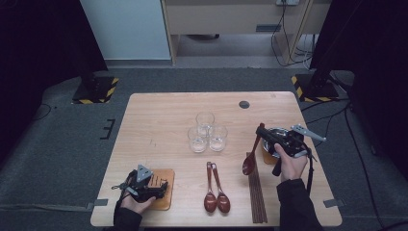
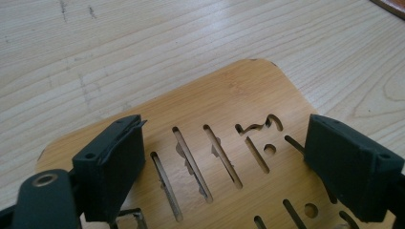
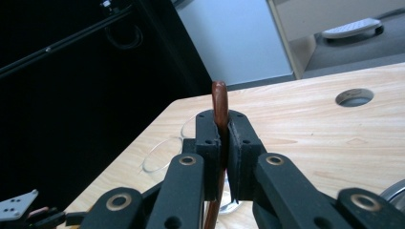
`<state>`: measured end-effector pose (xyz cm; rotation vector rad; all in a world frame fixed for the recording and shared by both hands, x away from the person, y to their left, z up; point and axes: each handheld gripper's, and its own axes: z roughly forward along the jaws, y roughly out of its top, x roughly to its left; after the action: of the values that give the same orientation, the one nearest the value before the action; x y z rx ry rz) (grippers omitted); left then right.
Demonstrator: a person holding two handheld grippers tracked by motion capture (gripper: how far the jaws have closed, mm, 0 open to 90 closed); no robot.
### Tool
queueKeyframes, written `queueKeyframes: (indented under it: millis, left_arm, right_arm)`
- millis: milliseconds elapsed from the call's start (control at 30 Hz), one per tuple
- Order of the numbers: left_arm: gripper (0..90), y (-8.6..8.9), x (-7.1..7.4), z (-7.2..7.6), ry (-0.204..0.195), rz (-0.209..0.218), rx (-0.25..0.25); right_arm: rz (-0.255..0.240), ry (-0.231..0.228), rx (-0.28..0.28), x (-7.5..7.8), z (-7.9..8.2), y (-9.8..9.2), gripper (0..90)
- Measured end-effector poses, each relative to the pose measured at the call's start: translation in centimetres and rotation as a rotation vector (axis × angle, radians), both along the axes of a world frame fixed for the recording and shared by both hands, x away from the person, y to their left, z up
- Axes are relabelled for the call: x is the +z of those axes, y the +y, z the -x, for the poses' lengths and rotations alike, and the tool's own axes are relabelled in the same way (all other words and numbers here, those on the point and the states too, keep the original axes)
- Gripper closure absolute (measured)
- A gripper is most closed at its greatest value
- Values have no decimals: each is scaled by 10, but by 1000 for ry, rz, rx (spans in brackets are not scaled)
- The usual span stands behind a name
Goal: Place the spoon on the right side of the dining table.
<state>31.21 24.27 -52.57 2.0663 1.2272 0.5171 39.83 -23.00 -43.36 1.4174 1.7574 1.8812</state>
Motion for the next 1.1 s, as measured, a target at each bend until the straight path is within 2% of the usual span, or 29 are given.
queueKeyframes:
  millis: [400,533,900,1100]
  left_arm:
    - [90,2,-4,1,-23,12,9]
    - [67,0,-5,1,-31,-5,0]
    - [62,0,-7,3,-44,3,4]
    - [56,0,-7,2,-45,3,5]
  right_arm:
    - [-24,-25,-45,7,-9,-4,849]
    - [-31,-25,-61,7,-11,-7,849]
    - [-60,-31,-104,7,-15,-17,848]
    - [-58,-43,-122,10,-16,-21,848]
